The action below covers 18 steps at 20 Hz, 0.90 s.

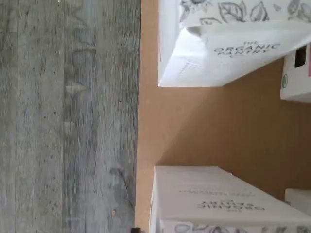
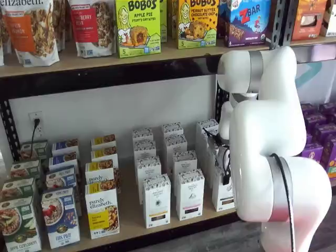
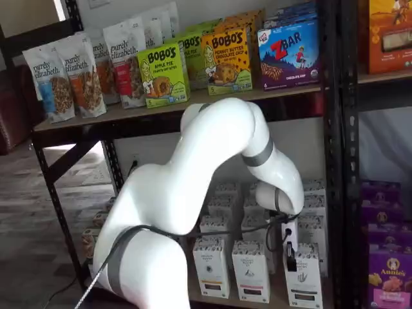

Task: Pick up the white box with a green strip in the middle, on the bottom shelf, the sixth box from the left

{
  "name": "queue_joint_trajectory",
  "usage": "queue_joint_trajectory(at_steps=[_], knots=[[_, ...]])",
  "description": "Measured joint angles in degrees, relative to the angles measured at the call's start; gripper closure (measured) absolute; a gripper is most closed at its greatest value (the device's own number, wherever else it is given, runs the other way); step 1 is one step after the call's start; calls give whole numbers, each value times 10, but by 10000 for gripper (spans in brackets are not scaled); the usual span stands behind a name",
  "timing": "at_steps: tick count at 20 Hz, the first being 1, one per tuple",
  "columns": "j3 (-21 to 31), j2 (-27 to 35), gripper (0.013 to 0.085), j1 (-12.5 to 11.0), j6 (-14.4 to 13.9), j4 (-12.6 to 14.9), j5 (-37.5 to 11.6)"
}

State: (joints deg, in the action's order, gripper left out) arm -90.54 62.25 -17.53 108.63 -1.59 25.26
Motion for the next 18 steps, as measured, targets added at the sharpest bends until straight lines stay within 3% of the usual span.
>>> queue_joint_trajectory(at_steps=[3,7,15,18], knots=[[-1,1,290,-1,4,-4,-1],[-3,1,290,-1,6,-6,3],[-12,-1,290,-1,-20,24,28],[-10,-3,370,-1,-22,26,28]])
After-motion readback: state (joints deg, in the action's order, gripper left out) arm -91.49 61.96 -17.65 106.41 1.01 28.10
